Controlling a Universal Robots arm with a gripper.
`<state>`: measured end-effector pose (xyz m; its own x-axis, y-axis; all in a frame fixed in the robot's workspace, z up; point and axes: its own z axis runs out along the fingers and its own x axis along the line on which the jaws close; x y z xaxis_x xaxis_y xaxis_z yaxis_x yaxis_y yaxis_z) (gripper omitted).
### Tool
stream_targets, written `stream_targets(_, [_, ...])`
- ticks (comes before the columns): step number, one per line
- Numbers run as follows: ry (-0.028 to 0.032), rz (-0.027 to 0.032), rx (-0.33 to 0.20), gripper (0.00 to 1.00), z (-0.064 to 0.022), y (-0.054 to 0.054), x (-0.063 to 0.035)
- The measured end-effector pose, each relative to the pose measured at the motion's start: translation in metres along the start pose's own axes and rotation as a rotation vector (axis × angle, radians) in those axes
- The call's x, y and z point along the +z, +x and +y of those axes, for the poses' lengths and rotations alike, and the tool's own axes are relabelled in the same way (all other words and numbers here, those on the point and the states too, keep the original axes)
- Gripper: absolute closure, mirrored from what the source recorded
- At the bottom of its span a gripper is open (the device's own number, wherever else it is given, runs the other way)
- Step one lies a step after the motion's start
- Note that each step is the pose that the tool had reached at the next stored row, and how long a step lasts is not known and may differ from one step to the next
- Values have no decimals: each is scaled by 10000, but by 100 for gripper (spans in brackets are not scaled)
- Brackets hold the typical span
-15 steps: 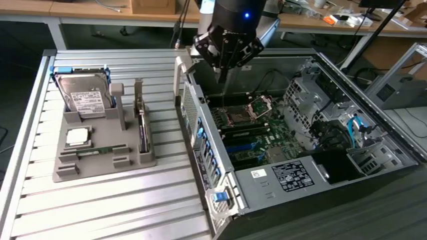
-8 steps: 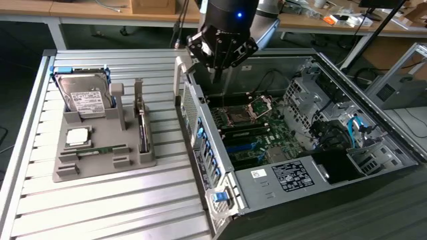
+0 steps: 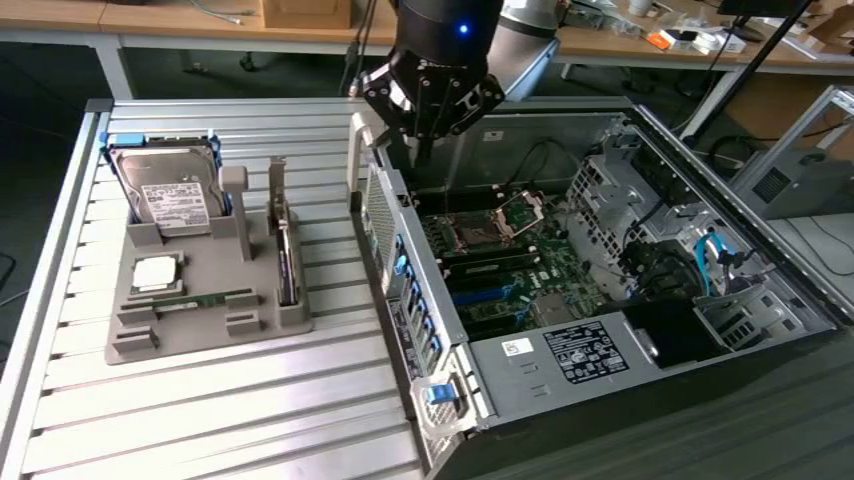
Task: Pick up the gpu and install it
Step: 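Reach for the gpu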
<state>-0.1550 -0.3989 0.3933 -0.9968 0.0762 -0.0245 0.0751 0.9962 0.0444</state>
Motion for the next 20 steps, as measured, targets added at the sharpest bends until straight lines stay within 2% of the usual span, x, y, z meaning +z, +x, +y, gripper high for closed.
stream_targets(5, [1, 0, -1, 90, -7, 91, -3])
stream_targets(20, [1, 0, -1, 90, -19, 251, -7])
